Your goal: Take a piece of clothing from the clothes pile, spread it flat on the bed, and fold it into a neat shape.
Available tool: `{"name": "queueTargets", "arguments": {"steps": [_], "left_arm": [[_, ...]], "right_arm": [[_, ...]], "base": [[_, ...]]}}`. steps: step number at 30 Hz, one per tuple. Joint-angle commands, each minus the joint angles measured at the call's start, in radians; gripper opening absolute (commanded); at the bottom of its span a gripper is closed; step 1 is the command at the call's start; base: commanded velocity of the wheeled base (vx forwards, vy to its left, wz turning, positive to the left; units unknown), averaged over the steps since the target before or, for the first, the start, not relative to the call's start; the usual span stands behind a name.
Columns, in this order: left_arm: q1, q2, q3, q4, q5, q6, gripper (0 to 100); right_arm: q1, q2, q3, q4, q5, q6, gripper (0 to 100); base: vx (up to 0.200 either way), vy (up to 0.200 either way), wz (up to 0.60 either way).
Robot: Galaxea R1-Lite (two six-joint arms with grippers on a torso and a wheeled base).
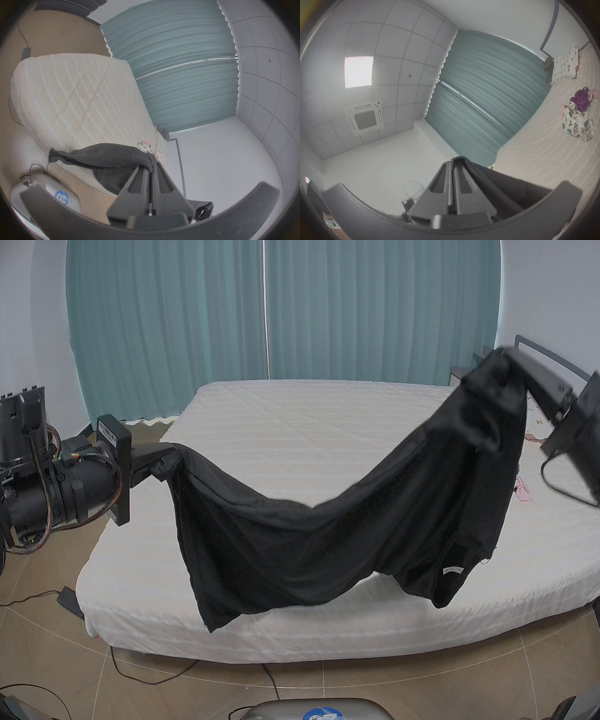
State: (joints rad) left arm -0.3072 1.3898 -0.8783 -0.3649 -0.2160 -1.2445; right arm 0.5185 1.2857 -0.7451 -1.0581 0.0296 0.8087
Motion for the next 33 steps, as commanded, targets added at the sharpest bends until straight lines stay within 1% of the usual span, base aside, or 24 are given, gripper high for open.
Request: {"name": "queueTargets", "arguments": {"steps": [1, 2, 5, 6, 9, 11, 12, 13, 18, 23, 24, 28, 32, 33], "left_arm": [[0.019, 0.071, -0.126, 0.07, 0.007, 0.0, 0], [0.019, 0.107, -0.131, 0.07, 0.007, 0.0, 0], [0.019, 0.161, -0.139, 0.063, 0.007, 0.0, 0], [0.019, 0.195, -0.149, 0.061, 0.007, 0.0, 0], [0.019, 0.256, -0.179, 0.061, 0.007, 0.0, 0], [0.019, 0.256, -0.179, 0.061, 0.007, 0.0, 0], [0.019, 0.299, -0.217, 0.061, 0.007, 0.0, 0], [0.019, 0.299, -0.217, 0.061, 0.007, 0.0, 0], [0.02, 0.393, -0.292, 0.064, 0.009, 0.0, 0], [0.027, 0.449, -0.334, 0.061, 0.012, 0.002, 0], [0.028, 0.453, -0.335, 0.061, 0.012, 0.002, 0], [0.031, 0.515, -0.392, 0.061, 0.053, 0.003, 0], [0.031, 0.56, -0.419, 0.067, 0.05, 0.003, 0], [0.031, 0.597, -0.439, 0.069, 0.052, 0.003, 0]], "right_arm": [[-0.222, 0.115, -0.214, 0.109, 0.069, 0.081, 0], [-0.255, 0.178, -0.229, 0.107, 0.081, 0.078, 0], [-0.299, 0.25, -0.275, 0.107, 0.087, 0.076, 0], [-0.322, 0.297, -0.316, 0.107, 0.085, 0.075, 0], [-0.347, 0.379, -0.382, 0.107, 0.084, 0.066, 0], [-0.347, 0.379, -0.382, 0.107, 0.084, 0.066, 0], [-0.351, 0.422, -0.421, 0.11, 0.082, 0.047, 0], [-0.351, 0.422, -0.421, 0.11, 0.082, 0.047, 0], [-0.353, 0.552, -0.422, 0.076, 0.081, -0.016, 0], [-0.348, 0.632, -0.412, -0.031, 0.078, -0.016, 0], [-0.348, 0.635, -0.412, -0.033, 0.079, -0.016, 0], [-0.348, 0.676, -0.425, -0.043, 0.078, -0.016, 0], [-0.348, 0.692, -0.419, -0.043, 0.076, -0.016, 0], [-0.35, 0.715, -0.422, -0.045, 0.075, -0.022, 0]], "base": [[0.0, 0.0, 0.0], [0.0, 0.0, 0.0], [0.0, 0.0, 0.0], [0.0, 0.0, 0.0], [0.0, 0.0, 0.0], [0.0, 0.0, 0.0], [0.0, 0.0, 0.0], [0.2, 0.0, 0.0], [0.2, 0.0, 0.0], [0.2, 0.0, 0.0], [0.2, 0.0, 0.0], [0.2, 0.0, 0.0], [0.2, 0.0, 0.0], [0.2, 0.0, 0.0]]}}
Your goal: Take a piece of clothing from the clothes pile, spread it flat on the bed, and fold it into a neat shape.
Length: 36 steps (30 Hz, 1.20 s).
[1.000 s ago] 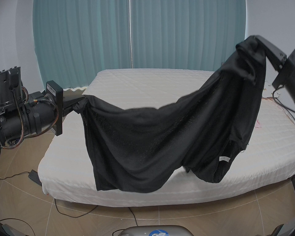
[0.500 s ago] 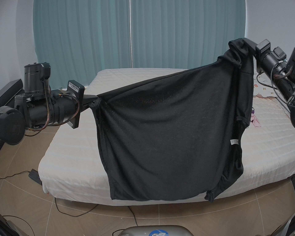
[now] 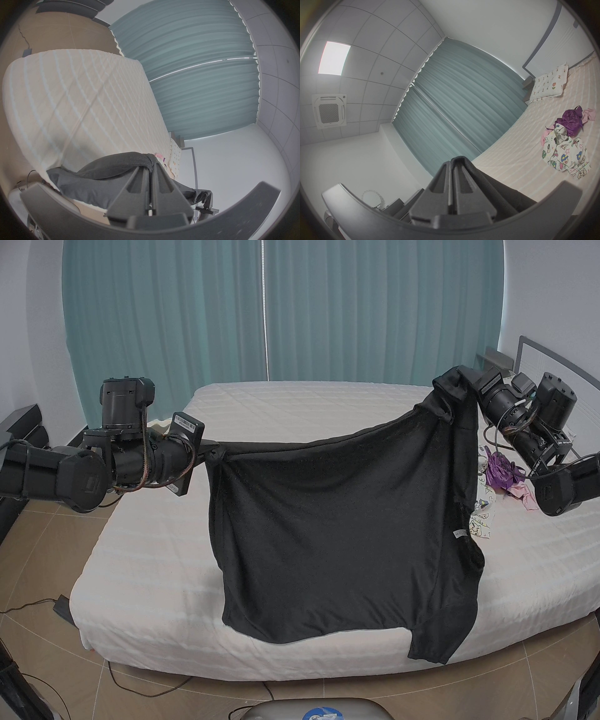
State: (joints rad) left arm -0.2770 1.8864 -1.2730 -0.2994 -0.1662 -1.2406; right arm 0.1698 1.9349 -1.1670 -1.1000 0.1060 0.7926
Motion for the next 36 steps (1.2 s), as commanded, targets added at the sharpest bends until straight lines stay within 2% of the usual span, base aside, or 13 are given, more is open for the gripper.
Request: {"name": "queueTargets", "arguments": {"steps": [1, 7, 15, 18, 19, 27, 28, 31, 36], "left_arm": [[0.001, 0.1, -0.045, 0.003, 0.002, 0.0, 0], [0.001, 0.229, -0.123, 0.008, 0.004, 0.004, 0], [0.007, 0.364, -0.204, 0.008, 0.004, 0.004, 0], [0.012, 0.398, -0.227, 0.008, 0.001, 0.004, 0], [0.013, 0.43, -0.249, 0.011, -0.006, 0.004, 100], [0.012, 0.542, -0.385, 0.121, 0.013, -0.002, 100], [0.013, 0.551, -0.405, 0.138, 0.039, -0.002, 100], [0.015, 0.55, -0.416, 0.154, 0.079, -0.003, 100], [0.019, 0.527, -0.391, 0.155, 0.082, -0.005, 100]], "right_arm": [[-0.001, 0.065, 0.0, -0.003, -0.002, -0.006, 0], [-0.006, 0.153, 0.023, -0.049, -0.008, -0.004, 0], [-0.001, 0.303, -0.022, -0.06, -0.066, -0.004, 0], [0.0, 0.343, -0.04, -0.058, -0.068, -0.004, 0], [0.002, 0.377, -0.06, -0.054, -0.071, -0.004, 100], [0.002, 0.516, -0.137, -0.034, -0.112, -0.009, 100], [-0.001, 0.527, -0.141, -0.037, -0.138, -0.009, 100], [-0.009, 0.541, -0.152, -0.031, -0.164, -0.01, 100], [-0.024, 0.526, -0.152, 0.003, -0.17, -0.007, 100]], "base": [[0.2, 0.0, 0.0], [0.067, 0.0, 0.0], [0.0, 0.0, 0.0], [0.0, 0.0, 0.0], [0.0, 0.0, 0.0], [0.0, 0.0, 0.0], [0.0, 0.0, 0.0], [0.0, 0.0, 0.0], [0.0, 0.0, 0.0]]}}
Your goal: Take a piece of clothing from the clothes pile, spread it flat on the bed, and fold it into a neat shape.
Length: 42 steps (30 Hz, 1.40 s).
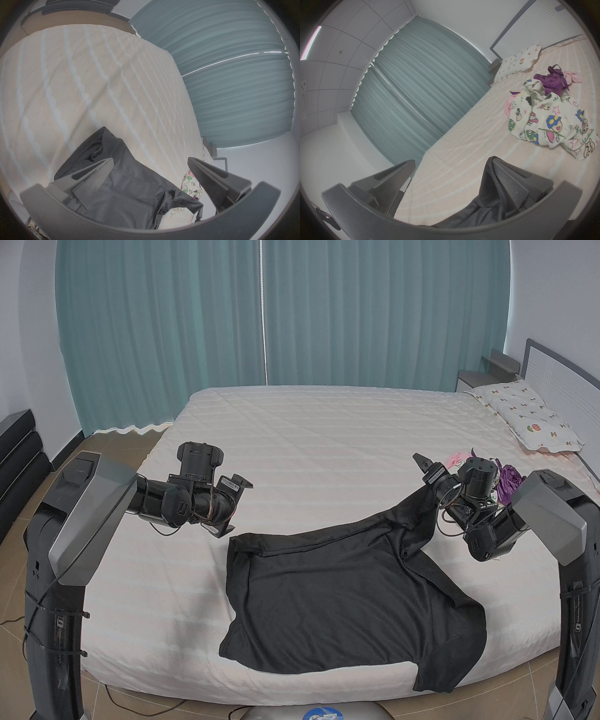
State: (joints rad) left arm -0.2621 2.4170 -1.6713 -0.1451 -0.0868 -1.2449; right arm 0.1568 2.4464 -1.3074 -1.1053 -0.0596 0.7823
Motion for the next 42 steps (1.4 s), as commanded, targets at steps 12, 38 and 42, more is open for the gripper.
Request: {"name": "queueTargets", "arguments": {"steps": [12, 38, 42], "left_arm": [[0.034, -0.134, 0.203, -0.013, -0.014, 0.019, 100], [0.055, -0.335, 0.74, -0.332, -0.195, 0.005, 100], [0.057, -0.355, 0.783, -0.369, -0.195, 0.002, 100]], "right_arm": [[-0.017, 0.028, -0.312, 0.027, -0.1, 0.012, 100], [-0.04, 0.097, -0.15, 0.226, 0.001, -0.114, 100], [-0.036, 0.045, -0.013, 0.225, 0.032, -0.164, 100]], "base": [[0.0, 0.0, 0.0], [0.0, 0.0, 0.0], [0.0, 0.0, 0.0]]}}
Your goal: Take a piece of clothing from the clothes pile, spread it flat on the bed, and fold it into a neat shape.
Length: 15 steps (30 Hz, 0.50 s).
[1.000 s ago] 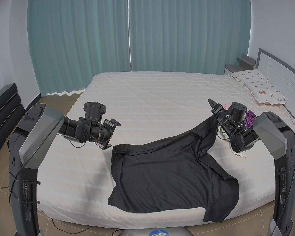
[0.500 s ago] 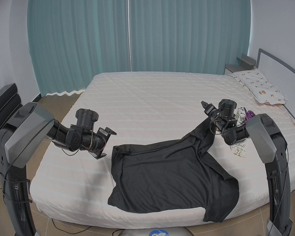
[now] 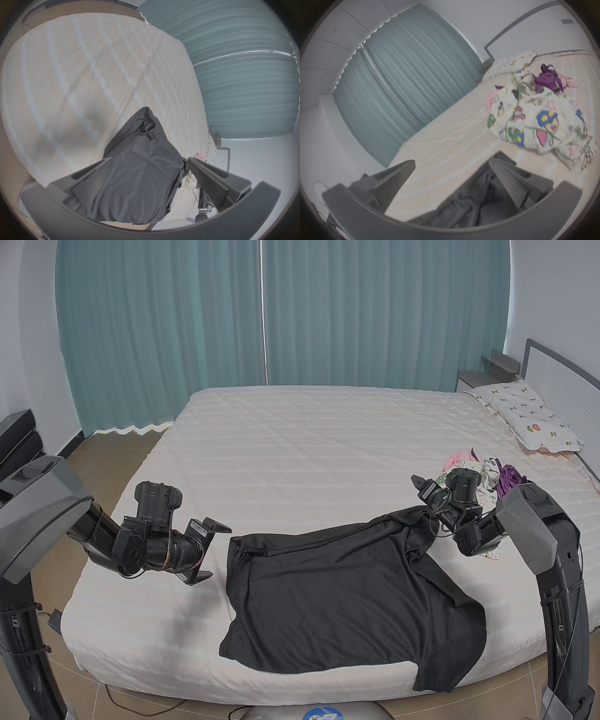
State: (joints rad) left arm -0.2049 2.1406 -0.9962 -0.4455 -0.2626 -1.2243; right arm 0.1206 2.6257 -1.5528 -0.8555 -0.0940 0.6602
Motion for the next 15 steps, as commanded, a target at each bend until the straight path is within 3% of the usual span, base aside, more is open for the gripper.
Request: {"name": "queueTargets", "arguments": {"steps": [1, 2, 4, 15], "left_arm": [[-0.001, -0.079, 0.108, -0.068, -0.02, -0.018, 100], [-0.001, -0.073, 0.131, -0.11, -0.01, -0.017, 100], [0.001, -0.07, 0.137, -0.131, -0.009, -0.018, 100], [0.004, -0.048, 0.125, -0.145, -0.007, -0.05, 100]], "right_arm": [[0.001, -0.135, 0.232, -0.025, 0.066, -0.042, 100], [0.005, -0.151, 0.339, -0.054, 0.077, -0.111, 100], [0.008, -0.156, 0.387, -0.086, 0.079, -0.131, 100], [0.042, -0.096, 0.378, -0.073, 0.08, -0.09, 100]], "base": [[0.0, 0.0, 0.0], [0.0, 0.0, 0.0], [0.0, 0.0, 0.0], [0.0, 0.0, 0.0]]}}
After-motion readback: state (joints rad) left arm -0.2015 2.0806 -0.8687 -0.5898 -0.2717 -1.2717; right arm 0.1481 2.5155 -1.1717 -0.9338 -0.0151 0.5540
